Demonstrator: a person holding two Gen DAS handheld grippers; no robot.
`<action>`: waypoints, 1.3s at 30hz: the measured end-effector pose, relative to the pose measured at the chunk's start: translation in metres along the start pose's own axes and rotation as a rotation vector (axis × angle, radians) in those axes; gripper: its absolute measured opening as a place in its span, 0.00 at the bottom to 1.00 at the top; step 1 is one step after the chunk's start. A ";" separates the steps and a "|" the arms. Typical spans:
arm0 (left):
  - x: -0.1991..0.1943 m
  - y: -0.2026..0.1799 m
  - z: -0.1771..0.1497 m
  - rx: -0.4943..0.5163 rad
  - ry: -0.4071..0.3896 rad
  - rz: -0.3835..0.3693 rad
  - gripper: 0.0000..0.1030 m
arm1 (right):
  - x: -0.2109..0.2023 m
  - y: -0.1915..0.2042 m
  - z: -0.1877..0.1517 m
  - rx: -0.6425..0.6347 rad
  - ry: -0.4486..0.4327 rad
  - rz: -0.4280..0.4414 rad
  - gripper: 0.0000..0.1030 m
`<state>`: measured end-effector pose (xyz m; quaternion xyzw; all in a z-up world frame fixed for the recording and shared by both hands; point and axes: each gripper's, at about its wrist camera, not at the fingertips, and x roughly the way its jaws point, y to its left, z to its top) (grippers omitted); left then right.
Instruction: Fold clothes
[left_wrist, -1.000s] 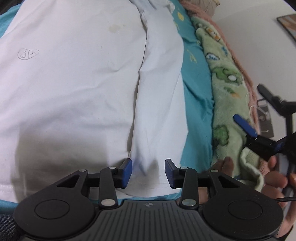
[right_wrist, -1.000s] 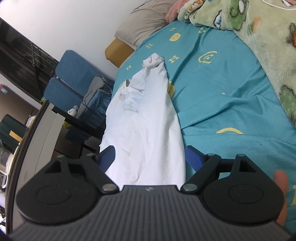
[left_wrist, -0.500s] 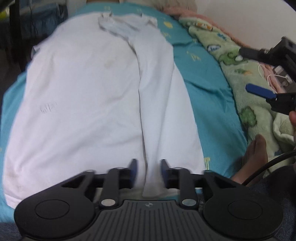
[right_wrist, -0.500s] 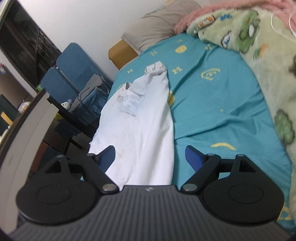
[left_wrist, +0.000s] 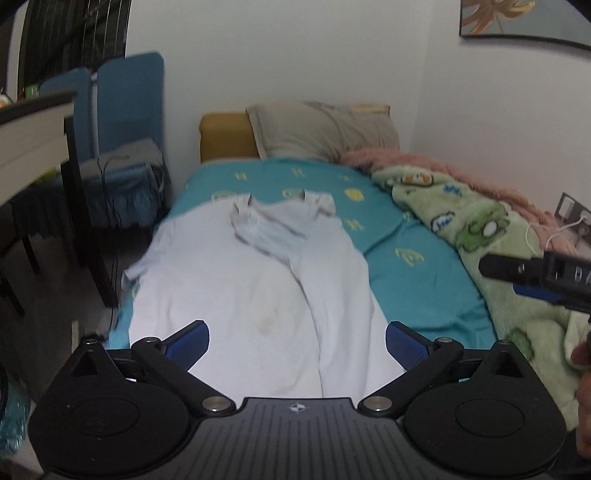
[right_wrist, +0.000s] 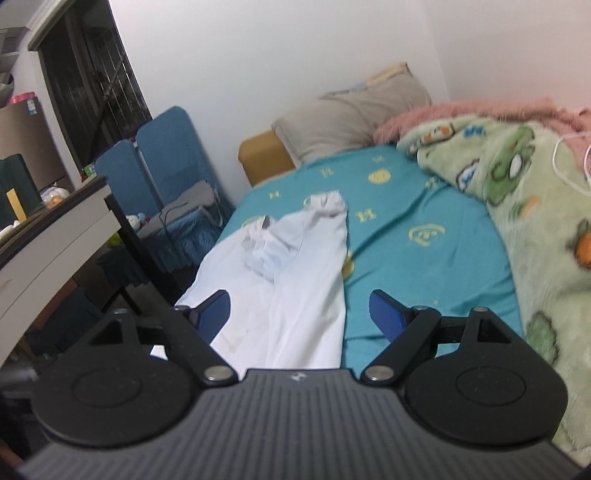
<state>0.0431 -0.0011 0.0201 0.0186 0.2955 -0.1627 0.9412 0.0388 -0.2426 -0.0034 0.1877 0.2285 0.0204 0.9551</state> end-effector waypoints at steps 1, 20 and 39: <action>0.000 -0.001 0.005 0.002 -0.015 -0.002 1.00 | -0.001 0.000 0.000 -0.005 -0.010 -0.001 0.81; 0.039 0.108 -0.022 -0.127 0.014 0.066 1.00 | 0.127 0.124 0.038 -0.481 0.151 0.127 0.81; 0.126 0.231 -0.062 -0.527 0.131 0.338 0.94 | 0.452 0.375 -0.102 -1.081 0.498 0.326 0.69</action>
